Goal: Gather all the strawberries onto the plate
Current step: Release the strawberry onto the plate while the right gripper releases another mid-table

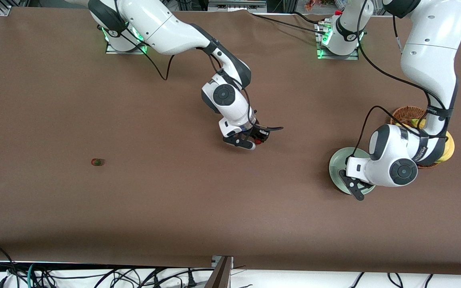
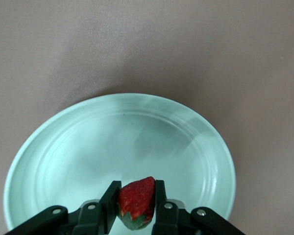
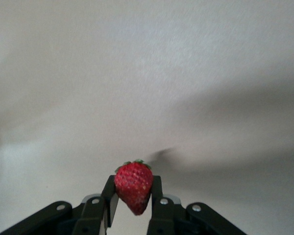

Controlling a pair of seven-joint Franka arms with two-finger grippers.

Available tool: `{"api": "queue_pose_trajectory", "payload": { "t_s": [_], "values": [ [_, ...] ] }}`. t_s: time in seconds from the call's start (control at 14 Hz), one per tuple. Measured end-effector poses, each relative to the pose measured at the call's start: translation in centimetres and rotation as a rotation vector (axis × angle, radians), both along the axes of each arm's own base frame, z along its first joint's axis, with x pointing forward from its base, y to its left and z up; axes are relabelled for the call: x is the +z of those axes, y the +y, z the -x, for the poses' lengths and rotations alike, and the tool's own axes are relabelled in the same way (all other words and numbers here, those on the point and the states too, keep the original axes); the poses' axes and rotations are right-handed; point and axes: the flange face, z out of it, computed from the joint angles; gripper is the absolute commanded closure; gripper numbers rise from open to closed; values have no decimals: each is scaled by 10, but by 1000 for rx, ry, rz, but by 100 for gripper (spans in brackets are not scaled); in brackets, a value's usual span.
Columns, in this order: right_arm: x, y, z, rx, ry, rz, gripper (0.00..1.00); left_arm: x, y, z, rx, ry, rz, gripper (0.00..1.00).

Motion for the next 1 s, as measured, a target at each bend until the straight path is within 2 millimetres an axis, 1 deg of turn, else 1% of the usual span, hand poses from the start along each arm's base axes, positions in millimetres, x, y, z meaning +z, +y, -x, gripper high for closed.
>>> {"api": "queue_pose_trajectory", "payload": {
  "t_s": [0.07,0.14,0.36,0.5,0.57,0.64,0.71,0.79,0.86,0.93,1.0],
  "values": [
    [-1,1,2,3,1,0,3,-5,0,3,-1,-3,2,0],
    [-1,2,2,4,0,1,0,-8,-1,4,-2,-5,4,0],
    [2,-1,-4,7,-18,6,0,-3,-2,3,-25,-16,10,0],
    [13,-11,-20,7,-36,25,0,5,-3,2,-35,-22,11,0],
    [23,-23,-34,24,-41,51,0,12,-3,2,-37,-15,7,0],
    [36,-41,-52,60,-42,80,0,22,-5,4,-38,4,2,0],
    [52,-67,-73,107,-38,112,0,35,-9,8,-38,28,-5,0],
    [69,-100,-95,153,-22,147,0,52,-18,12,-25,45,-18,0],
    [85,-135,-114,182,3,177,0,68,-31,15,2,52,-31,0],
    [99,-171,-131,198,39,203,0,81,-49,20,41,58,-41,0],
    [110,-208,-145,214,75,225,0,92,-73,26,93,59,-43,0]
  ]
}}
